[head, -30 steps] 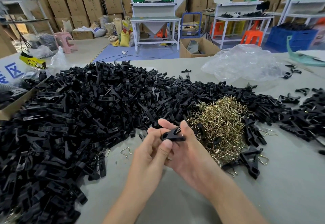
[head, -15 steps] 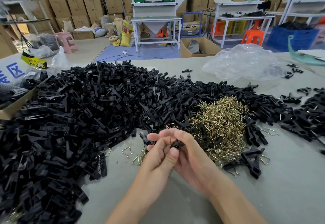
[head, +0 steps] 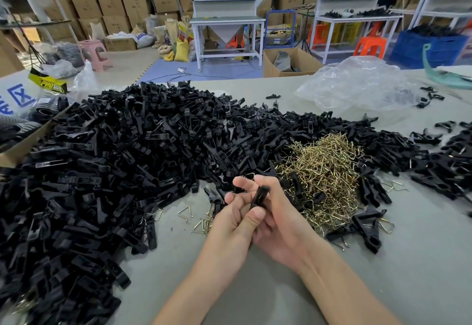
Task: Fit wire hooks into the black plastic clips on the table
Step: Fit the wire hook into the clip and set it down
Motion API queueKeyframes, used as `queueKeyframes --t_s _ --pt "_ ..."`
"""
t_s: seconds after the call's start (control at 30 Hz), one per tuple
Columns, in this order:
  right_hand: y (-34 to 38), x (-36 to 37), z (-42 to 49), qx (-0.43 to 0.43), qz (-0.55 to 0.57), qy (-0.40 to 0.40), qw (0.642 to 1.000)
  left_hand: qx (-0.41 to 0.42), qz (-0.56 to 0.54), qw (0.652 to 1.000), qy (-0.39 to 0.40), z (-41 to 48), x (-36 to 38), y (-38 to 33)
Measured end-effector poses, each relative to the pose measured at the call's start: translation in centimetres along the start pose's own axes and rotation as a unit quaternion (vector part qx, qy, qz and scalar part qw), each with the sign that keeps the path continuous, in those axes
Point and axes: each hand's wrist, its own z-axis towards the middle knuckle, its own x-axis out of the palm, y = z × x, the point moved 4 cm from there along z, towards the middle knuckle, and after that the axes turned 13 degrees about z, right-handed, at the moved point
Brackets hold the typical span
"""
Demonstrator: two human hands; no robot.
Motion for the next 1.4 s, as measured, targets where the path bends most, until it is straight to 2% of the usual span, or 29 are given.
queueKeyframes --t_s 0.3,0.6,0.9,1.03,1.13,1.27,1.4 --pt "-0.1 0.2 -0.1 0.011 0.033 0.012 0.999 0.005 0.041 0.999 0.010 0.1 0.0 -0.2" --pt "-0.3 -0.9 0.3 0.011 0.029 0.001 1.000 -0.004 -0.008 1.000 0.016 0.4 -0.1 -0.5" --pt "-0.3 -1.1 0.4 -0.026 0.005 -0.030 0.999 -0.041 -0.023 0.998 -0.029 0.4 -0.6 0.0" --pt "-0.8 -0.8 -0.4 -0.091 -0.051 -0.055 0.993 -0.045 -0.027 0.998 -0.046 -0.2 -0.8 -0.2" --pt "-0.7 -0.5 -2.0 -0.148 -0.138 -0.052 0.978 -0.026 0.065 0.996 -0.055 -0.8 -0.5 -0.7" --pt "0.1 -2.1 -4.0 -0.207 -0.153 -0.118 0.959 0.033 0.239 0.970 -0.030 -1.5 0.7 -1.3" --pt "4.4 -3.8 -7.5 -0.246 -0.169 -0.151 0.943 0.047 0.281 0.957 -0.055 -1.7 1.0 -1.4"
